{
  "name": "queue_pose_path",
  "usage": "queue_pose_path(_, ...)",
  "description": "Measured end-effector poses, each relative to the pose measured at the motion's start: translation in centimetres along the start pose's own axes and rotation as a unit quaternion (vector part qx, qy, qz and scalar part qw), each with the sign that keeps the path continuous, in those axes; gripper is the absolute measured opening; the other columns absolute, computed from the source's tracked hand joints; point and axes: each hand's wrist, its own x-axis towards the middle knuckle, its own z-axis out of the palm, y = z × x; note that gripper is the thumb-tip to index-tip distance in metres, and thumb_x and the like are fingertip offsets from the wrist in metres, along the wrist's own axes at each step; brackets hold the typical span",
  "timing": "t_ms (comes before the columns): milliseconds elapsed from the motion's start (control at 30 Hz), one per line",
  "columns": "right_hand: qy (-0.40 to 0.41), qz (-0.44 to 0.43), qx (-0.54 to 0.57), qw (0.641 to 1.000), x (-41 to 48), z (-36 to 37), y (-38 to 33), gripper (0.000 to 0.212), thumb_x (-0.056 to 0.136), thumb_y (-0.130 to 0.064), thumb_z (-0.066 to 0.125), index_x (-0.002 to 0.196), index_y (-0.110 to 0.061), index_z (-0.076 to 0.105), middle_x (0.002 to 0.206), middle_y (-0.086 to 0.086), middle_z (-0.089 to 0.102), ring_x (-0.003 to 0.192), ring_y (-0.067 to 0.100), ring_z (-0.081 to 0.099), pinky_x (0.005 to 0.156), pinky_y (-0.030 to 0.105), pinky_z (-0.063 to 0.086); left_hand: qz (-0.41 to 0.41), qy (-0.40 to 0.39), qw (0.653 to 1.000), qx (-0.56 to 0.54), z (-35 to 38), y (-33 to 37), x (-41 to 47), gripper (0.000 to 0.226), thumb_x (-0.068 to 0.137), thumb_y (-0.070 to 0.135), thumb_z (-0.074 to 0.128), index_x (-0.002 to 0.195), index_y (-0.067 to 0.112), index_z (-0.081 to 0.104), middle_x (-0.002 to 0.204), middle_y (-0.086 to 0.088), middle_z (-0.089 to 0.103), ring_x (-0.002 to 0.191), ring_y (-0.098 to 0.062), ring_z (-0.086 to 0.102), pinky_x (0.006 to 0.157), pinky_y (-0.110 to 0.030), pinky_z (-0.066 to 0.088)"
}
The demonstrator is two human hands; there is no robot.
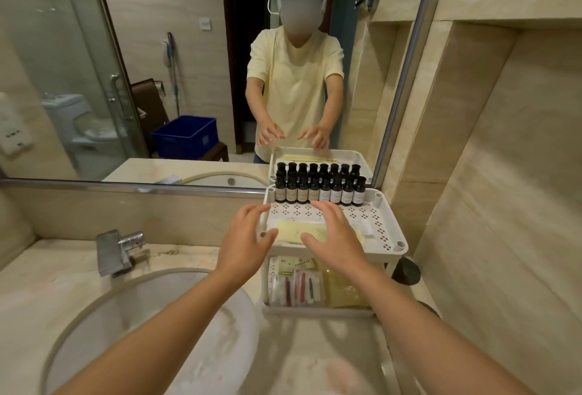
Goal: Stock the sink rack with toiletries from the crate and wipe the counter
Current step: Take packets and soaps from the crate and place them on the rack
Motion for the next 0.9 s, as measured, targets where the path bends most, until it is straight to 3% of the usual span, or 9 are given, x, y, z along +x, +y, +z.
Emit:
queue_pose_path(133, -0.028, -0.042, 0.020, 0.999, 0.0, 2.7, -3.6, 0.062, 0.086, -0.038, 0.059, 0.143, -0.034, 0.035, 0.149, -0.014, 0.031, 0.136, 0.011, 0.035, 0.113, 0.038, 0.033, -0.036, 0.044, 0.998, -0.007, -2.9, -2.3, -2.3, 0.047, 0.093, 0.035, 0.059, 0.137, 0.032, 0.044, 0.141, 0.010, 0.039, 0.126, -0.009, 0.043, 0.099, -0.033, 0.042)
queue_pose_path(333, -0.054, -0.115, 0.037, 0.991, -0.6, 8.0, -10.4, 0.059, 0.084, -0.033, 0.063, 0.139, -0.026, 0.044, 0.143, -0.008, 0.039, 0.130, 0.012, 0.041, 0.108, 0.034, 0.035, -0.079, 0.095, 0.992, -0.024, -9.3, -6.0, -7.0, 0.040, 0.092, 0.023, 0.063, 0.130, 0.028, 0.051, 0.126, 0.007, 0.044, 0.108, -0.009, 0.054, 0.090, -0.029, 0.046)
queue_pose_path(533, -0.165, -0.170, 0.066, 0.969, -4.5, 13.9, -17.7, 0.057, 0.080, -0.031, 0.066, 0.135, -0.027, 0.051, 0.138, -0.007, 0.045, 0.128, 0.014, 0.045, 0.107, 0.034, 0.039, -0.177, 0.135, 0.975, 0.001, -17.1, -9.9, -14.8, 0.041, 0.090, 0.027, 0.064, 0.130, 0.025, 0.052, 0.125, 0.007, 0.043, 0.107, -0.009, 0.054, 0.095, -0.029, 0.046)
queue_pose_path(733, -0.291, -0.203, 0.035, 0.934, -11.3, 19.3, -25.4, 0.064, 0.081, -0.038, 0.065, 0.141, -0.031, 0.042, 0.147, -0.007, 0.038, 0.132, 0.016, 0.043, 0.106, 0.037, 0.040, -0.271, 0.161, 0.948, 0.041, -24.7, -12.4, -26.0, 0.046, 0.091, 0.030, 0.064, 0.134, 0.023, 0.049, 0.135, 0.003, 0.044, 0.111, -0.009, 0.053, 0.096, -0.029, 0.045)
queue_pose_path(900, -0.340, -0.254, 0.027, 0.905, -17.8, 23.4, -31.5, 0.063, 0.083, -0.037, 0.063, 0.142, -0.028, 0.042, 0.147, -0.005, 0.039, 0.129, 0.014, 0.045, 0.106, 0.037, 0.040, -0.337, 0.186, 0.920, 0.071, -29.5, -13.8, -35.8, 0.044, 0.090, 0.031, 0.063, 0.132, 0.026, 0.050, 0.132, 0.006, 0.046, 0.106, -0.007, 0.051, 0.096, -0.030, 0.045)
